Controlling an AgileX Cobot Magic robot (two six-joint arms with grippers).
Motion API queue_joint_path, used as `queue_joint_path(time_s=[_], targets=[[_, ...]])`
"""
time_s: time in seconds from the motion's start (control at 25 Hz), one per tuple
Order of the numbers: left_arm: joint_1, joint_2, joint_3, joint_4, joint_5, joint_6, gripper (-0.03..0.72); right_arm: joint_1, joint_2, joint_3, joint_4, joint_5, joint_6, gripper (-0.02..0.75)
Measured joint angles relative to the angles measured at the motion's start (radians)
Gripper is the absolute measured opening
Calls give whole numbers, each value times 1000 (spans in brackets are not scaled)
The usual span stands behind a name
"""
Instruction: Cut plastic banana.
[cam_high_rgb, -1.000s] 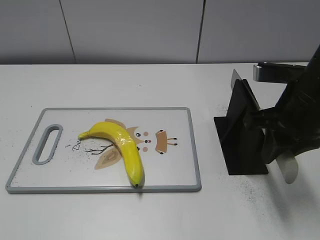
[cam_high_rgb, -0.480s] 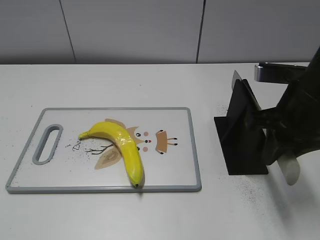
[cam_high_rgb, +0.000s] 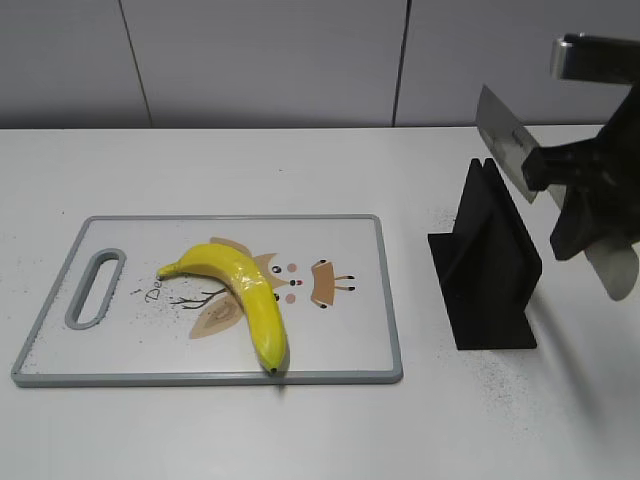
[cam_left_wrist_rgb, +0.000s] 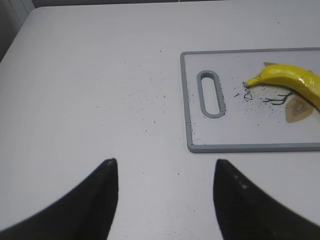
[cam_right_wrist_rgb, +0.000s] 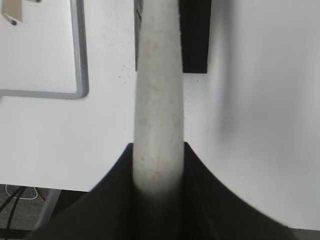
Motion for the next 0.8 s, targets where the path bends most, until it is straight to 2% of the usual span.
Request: queue_joint_path(time_s=[0.44,0.64,0.8], targets=[[0,0,0,0,0,0,563,0,-43,-206,-85,143,-12,162],[0,6,-15,-12,-2,34,558,0,-41,-224,-93,152,-267,162],[0,81,-57,-86,-20,121,544,0,-24,-225,-78,154,-508,162]])
